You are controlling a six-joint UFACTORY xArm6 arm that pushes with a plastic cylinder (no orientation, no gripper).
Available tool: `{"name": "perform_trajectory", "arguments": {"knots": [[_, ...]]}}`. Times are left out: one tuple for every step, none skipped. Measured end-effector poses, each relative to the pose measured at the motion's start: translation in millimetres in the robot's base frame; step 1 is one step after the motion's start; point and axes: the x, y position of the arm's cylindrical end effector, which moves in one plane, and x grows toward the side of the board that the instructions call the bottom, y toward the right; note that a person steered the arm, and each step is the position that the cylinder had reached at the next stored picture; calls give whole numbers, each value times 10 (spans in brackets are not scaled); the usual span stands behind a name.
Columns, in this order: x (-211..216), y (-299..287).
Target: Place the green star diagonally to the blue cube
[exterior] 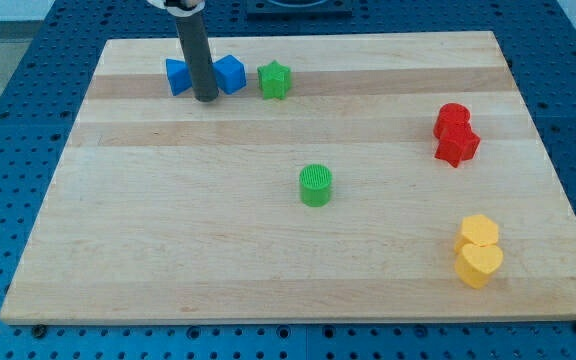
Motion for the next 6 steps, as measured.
{"name": "perform_trajectory", "arguments": {"knots": [[58,219],[101,536],[101,659],[83,710],[80,823],[105,911]]}}
